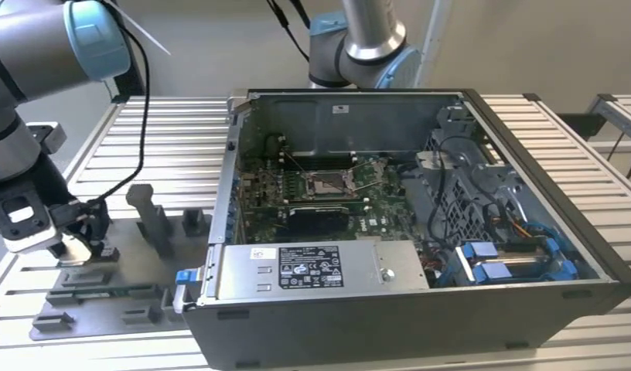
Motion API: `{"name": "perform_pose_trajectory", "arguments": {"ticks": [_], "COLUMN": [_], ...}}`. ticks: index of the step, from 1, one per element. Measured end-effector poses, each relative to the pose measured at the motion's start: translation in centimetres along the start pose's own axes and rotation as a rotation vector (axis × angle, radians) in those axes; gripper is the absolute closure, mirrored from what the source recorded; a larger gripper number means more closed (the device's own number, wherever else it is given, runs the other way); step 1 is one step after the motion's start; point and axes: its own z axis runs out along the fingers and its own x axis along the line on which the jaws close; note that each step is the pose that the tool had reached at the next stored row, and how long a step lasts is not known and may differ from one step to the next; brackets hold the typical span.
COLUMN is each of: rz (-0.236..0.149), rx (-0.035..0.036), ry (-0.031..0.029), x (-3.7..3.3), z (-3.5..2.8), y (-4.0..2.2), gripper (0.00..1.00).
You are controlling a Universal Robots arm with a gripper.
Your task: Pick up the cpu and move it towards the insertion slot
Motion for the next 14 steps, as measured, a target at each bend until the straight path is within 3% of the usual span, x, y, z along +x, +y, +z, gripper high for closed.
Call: {"name": "perform_pose_trajectory", "arguments": {"ticks": [14], "rz": [0.0], "rx": [0.0], "ry": [-0.0001], "x": [-0.06], "z": [-6.37], "y": [0.24], "gripper": [1.0]}}
